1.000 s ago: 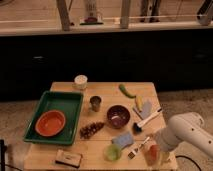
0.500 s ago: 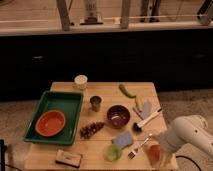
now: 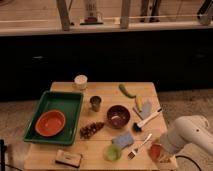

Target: Place apple in paper cup

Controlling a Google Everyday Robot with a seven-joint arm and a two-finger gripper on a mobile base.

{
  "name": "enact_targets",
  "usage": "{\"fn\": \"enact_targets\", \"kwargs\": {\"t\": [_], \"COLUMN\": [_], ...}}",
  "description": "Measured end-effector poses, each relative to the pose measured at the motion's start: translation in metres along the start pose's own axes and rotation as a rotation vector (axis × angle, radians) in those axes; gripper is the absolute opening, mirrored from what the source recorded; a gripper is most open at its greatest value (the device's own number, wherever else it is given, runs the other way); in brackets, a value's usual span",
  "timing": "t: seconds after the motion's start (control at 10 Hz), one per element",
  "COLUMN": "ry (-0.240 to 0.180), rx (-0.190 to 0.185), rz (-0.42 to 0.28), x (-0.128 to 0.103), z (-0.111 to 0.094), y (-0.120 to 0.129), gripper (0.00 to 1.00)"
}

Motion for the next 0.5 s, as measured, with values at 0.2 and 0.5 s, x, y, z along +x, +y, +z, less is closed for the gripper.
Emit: {"fn": "enact_targets", "kwargs": {"t": [0.2, 0.5], "ry": [0.010, 0.025], "rx": [-0.002, 0.004], "rz": [-0.008, -0.015], "x": [-0.0008, -0.0038], "z": [-0.0028, -0.0101], "y": [-0.0014, -0.0033], "gripper": [0.06, 0.00]}}
